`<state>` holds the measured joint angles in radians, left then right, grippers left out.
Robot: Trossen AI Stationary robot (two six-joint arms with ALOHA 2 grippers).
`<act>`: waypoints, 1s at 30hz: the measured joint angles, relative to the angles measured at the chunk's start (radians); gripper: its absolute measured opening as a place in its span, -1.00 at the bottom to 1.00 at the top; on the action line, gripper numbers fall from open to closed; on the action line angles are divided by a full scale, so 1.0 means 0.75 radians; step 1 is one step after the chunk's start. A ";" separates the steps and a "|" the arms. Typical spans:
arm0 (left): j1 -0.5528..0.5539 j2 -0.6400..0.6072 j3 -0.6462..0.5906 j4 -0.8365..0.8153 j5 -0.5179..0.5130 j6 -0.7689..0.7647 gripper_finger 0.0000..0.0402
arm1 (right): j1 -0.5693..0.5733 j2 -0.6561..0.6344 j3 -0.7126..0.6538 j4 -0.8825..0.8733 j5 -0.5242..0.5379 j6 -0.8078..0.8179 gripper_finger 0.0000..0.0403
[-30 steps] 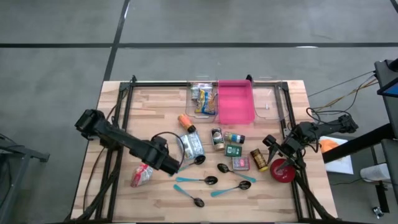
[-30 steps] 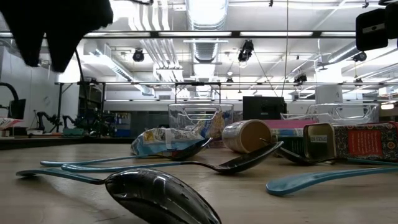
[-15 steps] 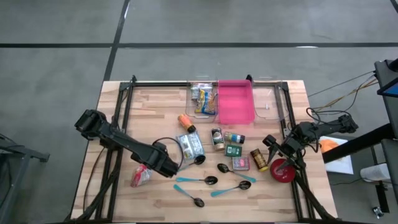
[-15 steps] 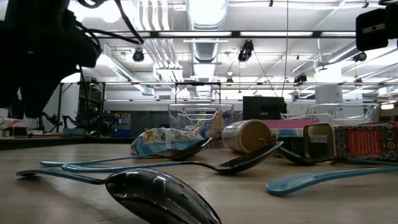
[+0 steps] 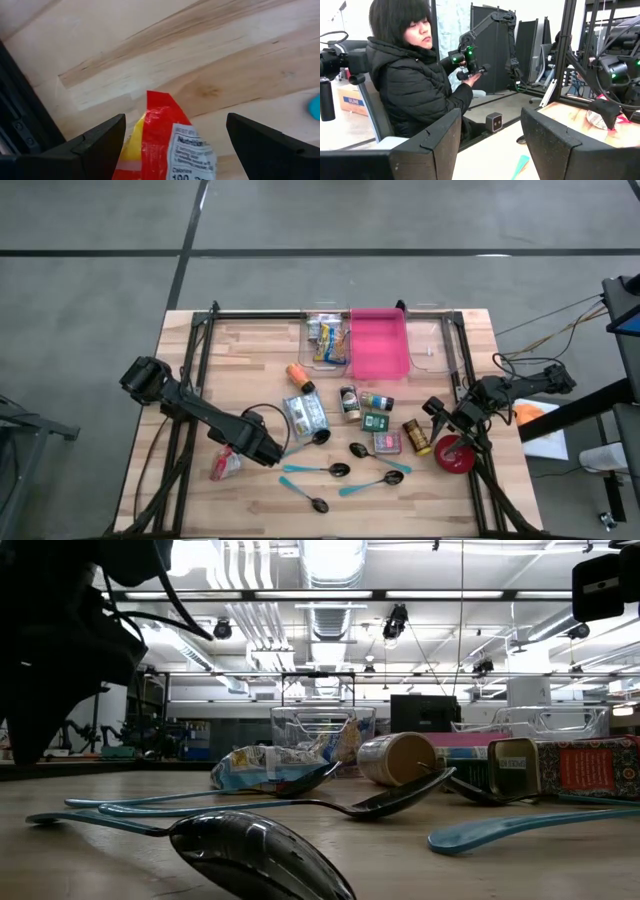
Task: Pick & Place Food Item
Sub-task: Put the red noodle pack into the left transparent bin
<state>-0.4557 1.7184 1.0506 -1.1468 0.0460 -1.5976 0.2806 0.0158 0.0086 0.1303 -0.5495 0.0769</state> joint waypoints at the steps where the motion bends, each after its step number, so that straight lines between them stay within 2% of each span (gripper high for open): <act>1: -0.001 0.000 -0.004 0.003 0.002 0.000 0.73 | 0.001 0.000 0.000 0.000 0.000 0.001 0.02; 8: -0.003 0.000 -0.015 0.023 0.015 -0.001 0.71 | 0.001 0.000 0.000 0.000 0.000 -0.001 0.02; 11: -0.003 0.000 -0.015 0.023 0.015 -0.001 0.61 | 0.000 0.000 0.000 0.000 0.000 0.001 0.02; 22: -0.003 0.000 -0.015 -0.032 0.055 -0.041 -0.20 | 0.000 0.000 0.000 0.000 0.000 0.000 0.02; 30: -0.002 0.000 -0.015 -0.032 0.052 -0.046 -0.65 | 0.000 -0.001 0.000 0.000 0.000 0.000 0.02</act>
<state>-0.4572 1.7184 1.0393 -1.1706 0.0849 -1.6323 0.2809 0.0154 0.0086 0.1303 -0.5495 0.0767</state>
